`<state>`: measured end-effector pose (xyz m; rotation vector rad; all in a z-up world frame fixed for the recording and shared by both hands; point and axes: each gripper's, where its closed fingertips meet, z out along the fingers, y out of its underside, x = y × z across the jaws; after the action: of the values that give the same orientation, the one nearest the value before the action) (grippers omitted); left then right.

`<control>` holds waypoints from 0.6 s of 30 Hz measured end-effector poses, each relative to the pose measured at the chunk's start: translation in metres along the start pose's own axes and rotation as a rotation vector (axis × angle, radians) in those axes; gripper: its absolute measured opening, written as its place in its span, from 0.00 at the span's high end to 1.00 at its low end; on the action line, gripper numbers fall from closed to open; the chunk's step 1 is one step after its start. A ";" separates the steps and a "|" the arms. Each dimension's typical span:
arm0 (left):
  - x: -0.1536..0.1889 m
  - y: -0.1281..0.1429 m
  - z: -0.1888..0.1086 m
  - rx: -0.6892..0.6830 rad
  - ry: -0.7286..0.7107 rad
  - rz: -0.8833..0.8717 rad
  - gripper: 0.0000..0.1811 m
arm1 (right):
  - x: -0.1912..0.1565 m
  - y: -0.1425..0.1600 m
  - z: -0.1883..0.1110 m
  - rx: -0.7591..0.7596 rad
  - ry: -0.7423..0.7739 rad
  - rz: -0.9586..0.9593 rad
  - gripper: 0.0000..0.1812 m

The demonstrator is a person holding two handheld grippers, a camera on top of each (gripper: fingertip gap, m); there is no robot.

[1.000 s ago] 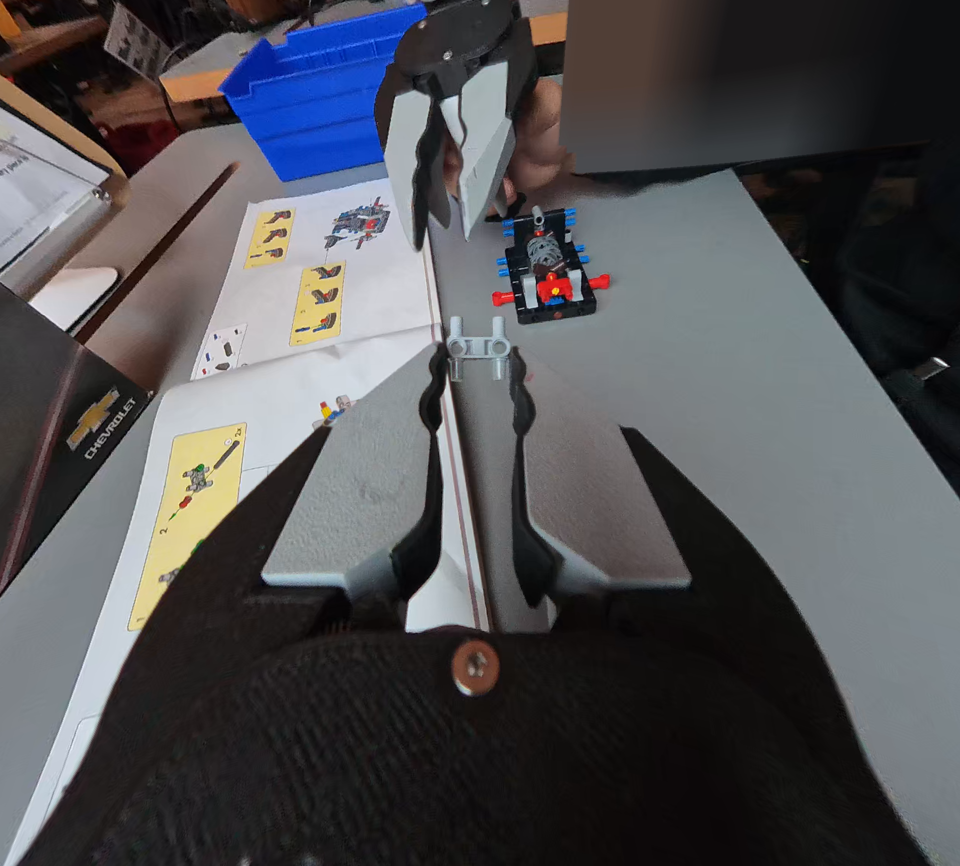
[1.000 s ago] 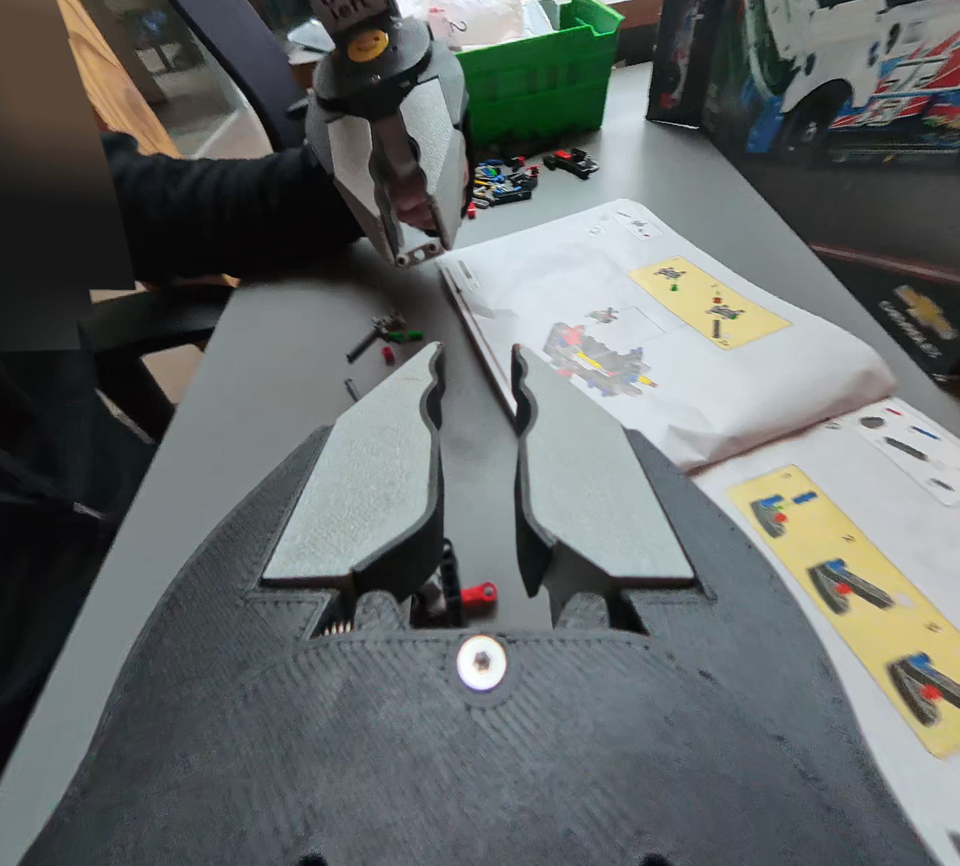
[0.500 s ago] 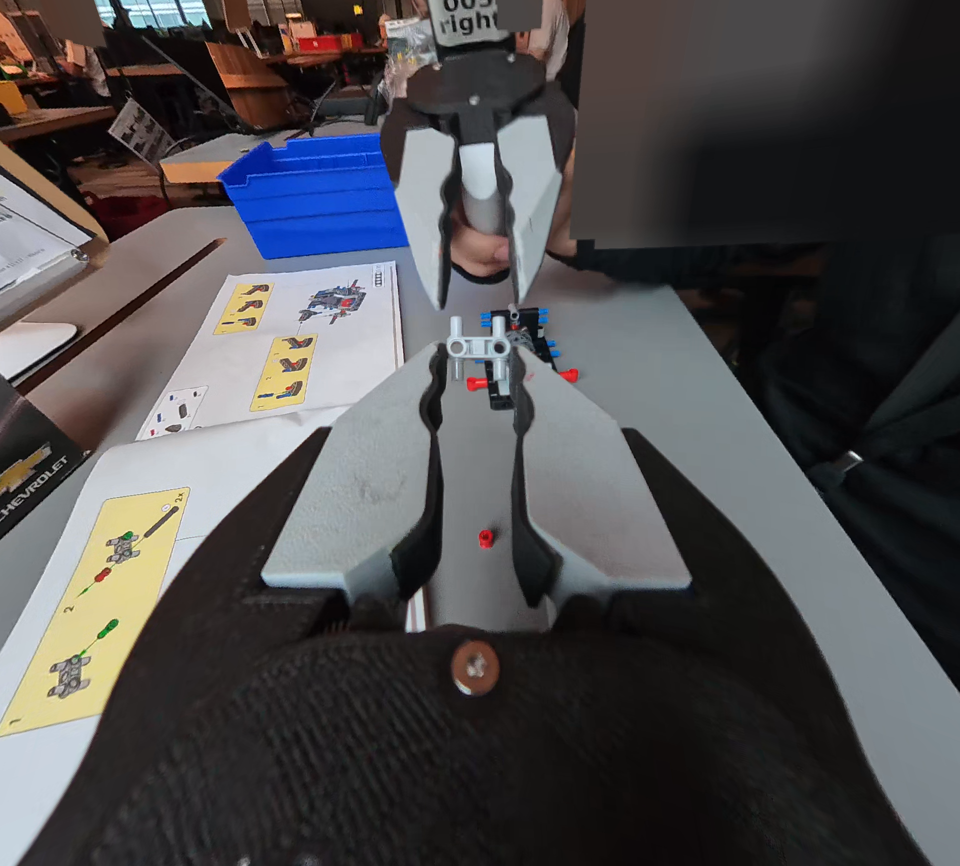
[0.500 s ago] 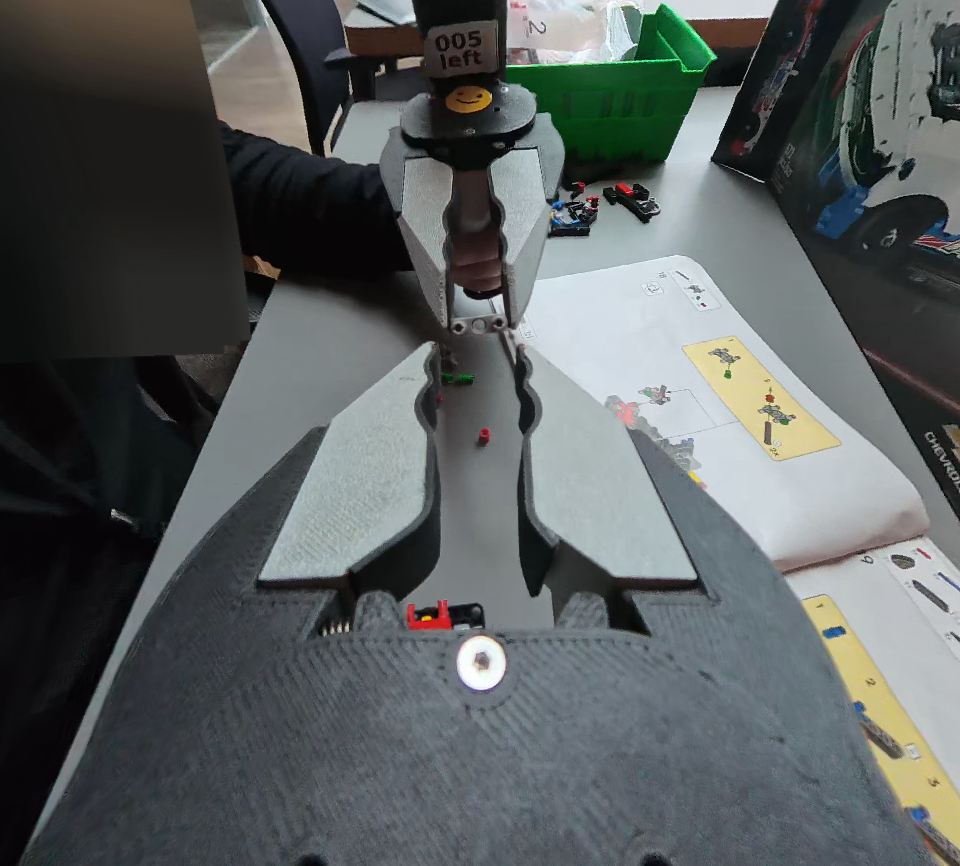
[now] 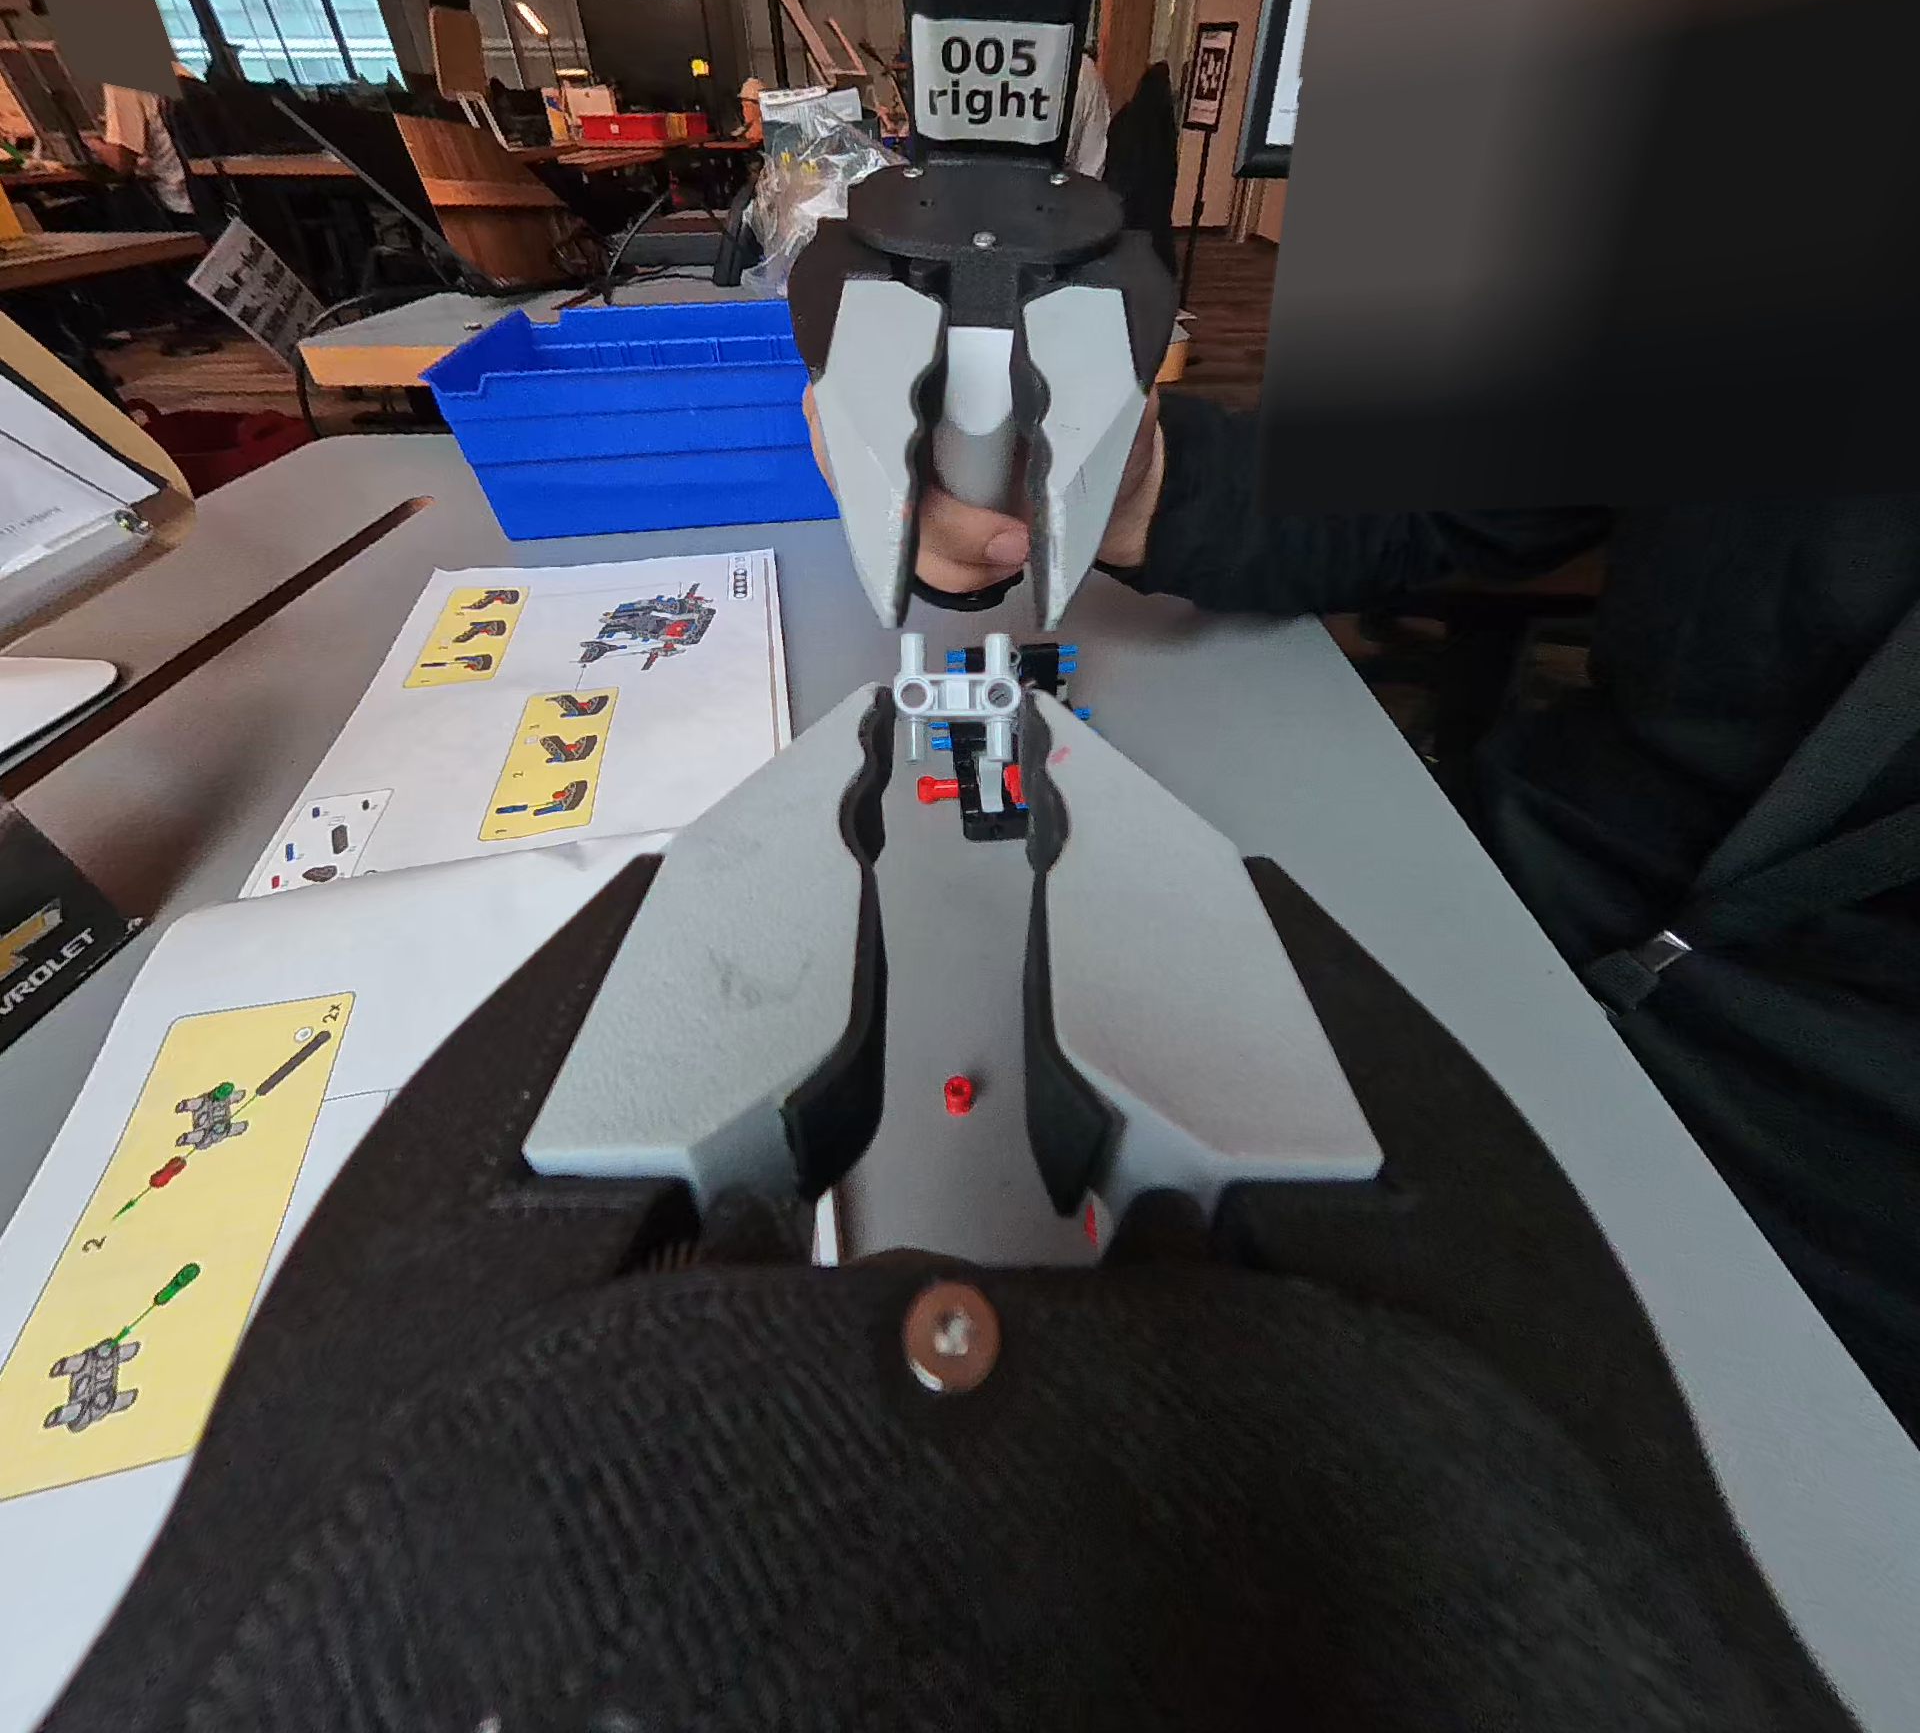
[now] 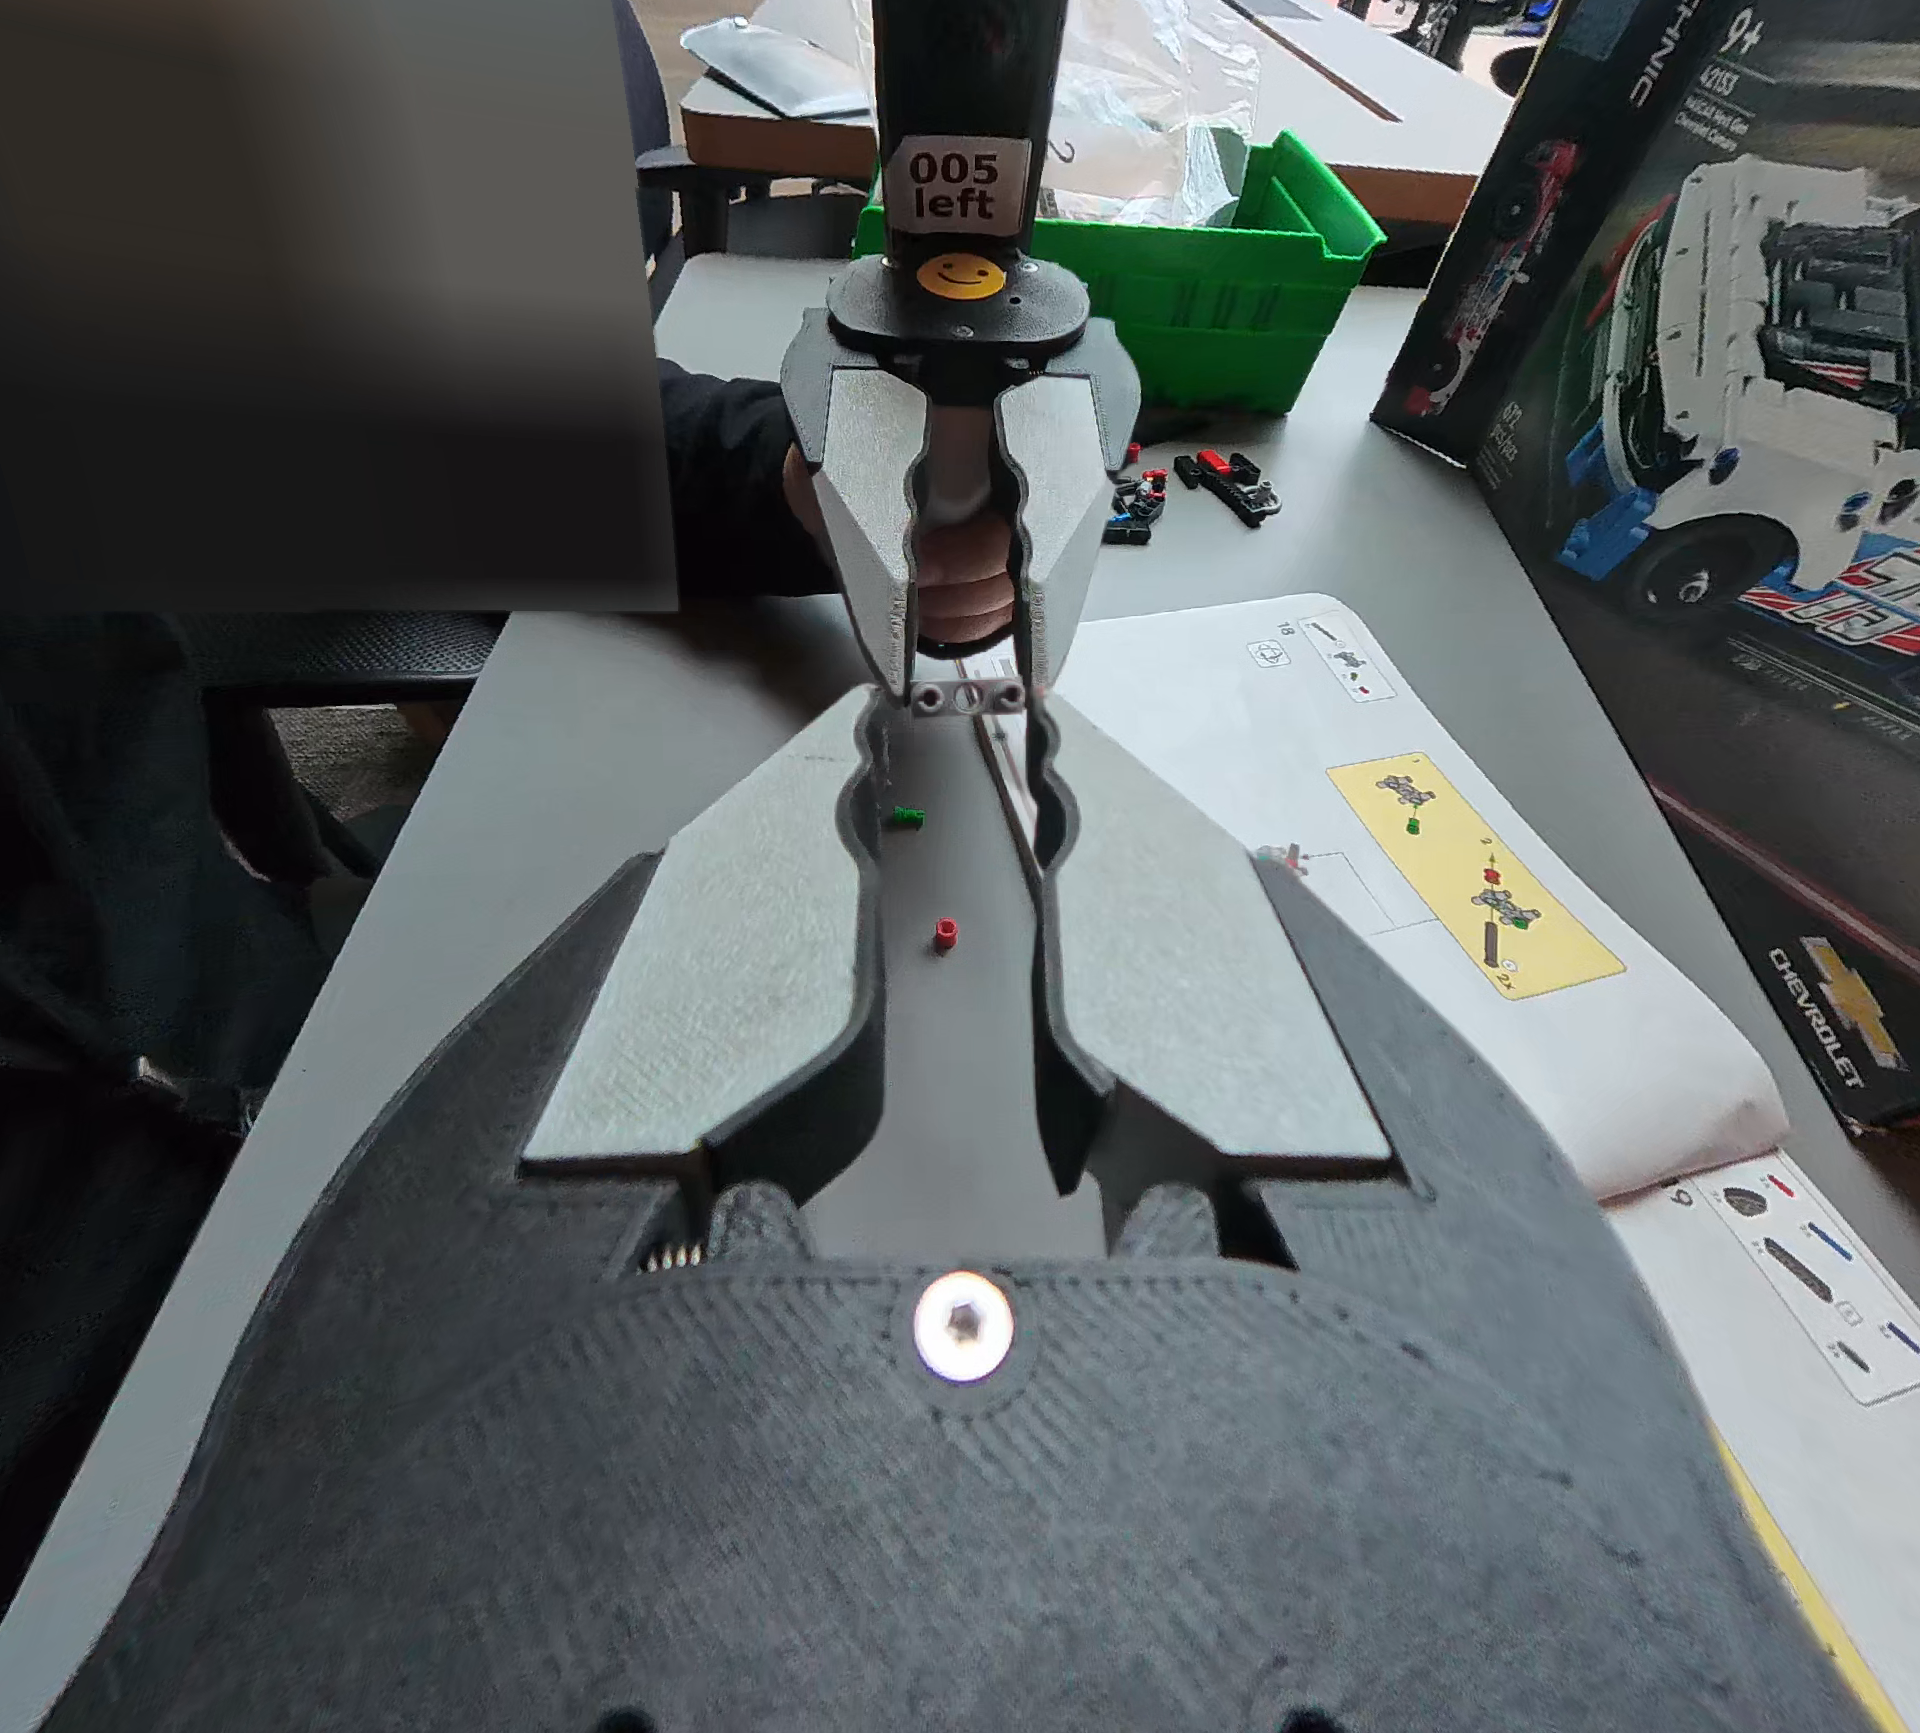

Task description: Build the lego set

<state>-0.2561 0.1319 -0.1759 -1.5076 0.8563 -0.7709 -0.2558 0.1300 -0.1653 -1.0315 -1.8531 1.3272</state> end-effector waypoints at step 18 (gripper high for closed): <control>0.001 -0.001 0.002 0.002 0.005 0.001 0.88 | 0.001 0.002 0.004 0.015 -0.005 0.023 0.91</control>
<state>-0.2539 0.1317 -0.1749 -1.5041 0.8596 -0.7748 -0.2597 0.1295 -0.1685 -1.0456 -1.8376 1.3554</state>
